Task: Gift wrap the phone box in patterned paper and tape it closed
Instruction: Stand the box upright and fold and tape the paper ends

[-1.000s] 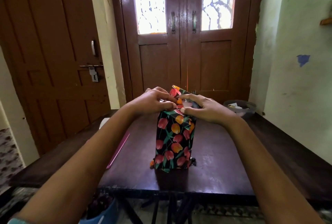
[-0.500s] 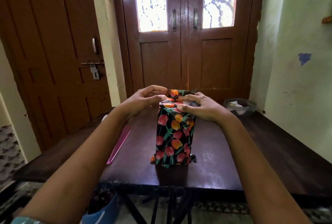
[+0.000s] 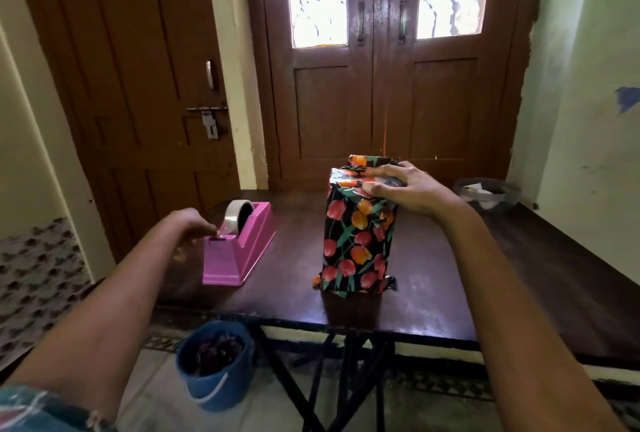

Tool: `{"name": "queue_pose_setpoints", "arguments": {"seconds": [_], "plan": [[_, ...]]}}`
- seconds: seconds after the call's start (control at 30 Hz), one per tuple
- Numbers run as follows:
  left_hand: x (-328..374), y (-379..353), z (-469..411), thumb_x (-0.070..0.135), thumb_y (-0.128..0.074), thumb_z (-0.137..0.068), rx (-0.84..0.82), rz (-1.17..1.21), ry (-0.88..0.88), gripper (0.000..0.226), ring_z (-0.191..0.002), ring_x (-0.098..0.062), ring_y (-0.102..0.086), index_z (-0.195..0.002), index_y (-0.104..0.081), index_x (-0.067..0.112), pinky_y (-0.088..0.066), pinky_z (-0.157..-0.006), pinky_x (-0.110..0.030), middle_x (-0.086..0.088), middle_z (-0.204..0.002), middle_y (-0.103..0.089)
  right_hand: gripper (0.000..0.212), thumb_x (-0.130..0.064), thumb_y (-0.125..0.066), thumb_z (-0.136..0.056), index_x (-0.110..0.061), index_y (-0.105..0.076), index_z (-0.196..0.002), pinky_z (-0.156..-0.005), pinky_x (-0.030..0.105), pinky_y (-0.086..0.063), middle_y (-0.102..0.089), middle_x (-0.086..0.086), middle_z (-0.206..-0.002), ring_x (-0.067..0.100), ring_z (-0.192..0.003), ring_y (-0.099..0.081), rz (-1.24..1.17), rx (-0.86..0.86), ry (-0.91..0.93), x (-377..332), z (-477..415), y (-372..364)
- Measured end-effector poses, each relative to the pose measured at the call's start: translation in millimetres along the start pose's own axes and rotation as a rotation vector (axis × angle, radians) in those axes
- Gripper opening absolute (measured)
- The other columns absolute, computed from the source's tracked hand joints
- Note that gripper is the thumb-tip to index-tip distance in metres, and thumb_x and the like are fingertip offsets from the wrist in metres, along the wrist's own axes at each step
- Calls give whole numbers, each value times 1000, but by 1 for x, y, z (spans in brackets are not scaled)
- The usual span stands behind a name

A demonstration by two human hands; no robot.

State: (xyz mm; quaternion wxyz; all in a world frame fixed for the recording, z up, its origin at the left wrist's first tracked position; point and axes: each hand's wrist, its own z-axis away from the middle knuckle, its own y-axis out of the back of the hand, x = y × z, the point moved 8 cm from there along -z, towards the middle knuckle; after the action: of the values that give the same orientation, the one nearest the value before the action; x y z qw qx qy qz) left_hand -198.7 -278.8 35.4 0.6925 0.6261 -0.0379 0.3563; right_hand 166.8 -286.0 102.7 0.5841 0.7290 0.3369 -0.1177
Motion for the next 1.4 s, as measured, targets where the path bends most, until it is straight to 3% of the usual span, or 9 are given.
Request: {"name": "queue_pose_setpoints", "arguments": {"seconds": [0.2, 0.4, 0.53, 0.7, 0.83, 0.97, 1.13, 1.27, 1.4], "plan": [[-6, -26, 5, 28, -52, -95, -96, 423, 86, 40, -73, -28, -56, -122, -50, -1, -54, -50, -37, -21, -100, -53, 53, -54, -50, -85, -35, -45, -134, -102, 41, -33, -27, 7, -145, 29, -131, -30, 26, -17, -6, -2, 0, -1], [12, -26, 21, 26, -48, -96, -116, 586, 80, 27, -90, -30, -52, -111, -51, 4, -52, -78, -46, -15, -90, -48, 54, -55, -51, -85, -35, -45, -134, -101, 40, -33, -27, 7, -145, 30, -132, -30, 13, -10, -18, -1, -1, -2], [11, -23, 20, 29, -41, -97, -131, 801, 83, 28, -114, -34, -46, -94, -53, 4, -44, -89, -59, -15, -109, -51, 51, -53, -51, -86, -36, -46, -133, -99, 36, -33, -28, 7, -144, 30, -131, -31, 2, -9, -6, -2, -2, -2], [12, -24, 19, 28, -39, -98, -97, 874, 53, 30, -126, -34, -41, -107, -58, 7, -39, -92, -65, -12, -131, -50, 50, -52, -50, -87, -35, -46, -133, -90, 30, -30, -29, 7, -144, 29, -131, -31, -5, -5, -8, -2, -1, -1], [-3, -30, 17, 25, -50, -95, 7, 952, 26, 21, -113, -33, -51, -98, -58, 6, -46, -82, -55, -15, -128, -52, 52, -54, -50, -85, -35, -46, -134, -100, 37, -33, -28, 8, -145, 31, -132, -30, 5, -11, -28, -1, -2, -2], [-13, -35, 20, 24, -58, -91, 108, 1040, -10, 21, -75, -22, -52, -82, -57, 5, -51, -77, -47, -12, -94, -55, 51, -54, -50, -86, -36, -46, -133, -98, 37, -32, -29, 8, -144, 30, -132, -29, 7, -10, -36, 0, -4, -2], [-22, -41, 22, 20, -62, -89, 168, 1058, -11, 25, -85, -23, -58, -103, -60, -1, -53, -73, -41, -12, -93, -59, 51, -54, -51, -85, -36, -46, -133, -98, 37, -32, -30, 8, -144, 30, -132, -29, -5, -7, -51, 3, -5, -2], [-29, -49, 22, 12, -61, -89, 160, 1046, -1, 15, -65, -15, -54, -78, -59, 3, -48, -62, -32, -5, -64, -62, 52, -55, -51, -85, -36, -46, -133, -92, 34, -32, -31, 7, -142, 29, -131, -31, -14, -7, -60, 5, -8, -2], [-40, -57, 15, 15, -64, -87, 124, 1029, 1, 12, -67, -16, -57, -79, -62, 7, -48, -61, -30, -6, -74, -61, 50, -54, -51, -85, -35, -48, -132, -89, 32, -31, -32, 7, -141, 28, -129, -33, -18, -7, -54, 7, -10, -2]]}}
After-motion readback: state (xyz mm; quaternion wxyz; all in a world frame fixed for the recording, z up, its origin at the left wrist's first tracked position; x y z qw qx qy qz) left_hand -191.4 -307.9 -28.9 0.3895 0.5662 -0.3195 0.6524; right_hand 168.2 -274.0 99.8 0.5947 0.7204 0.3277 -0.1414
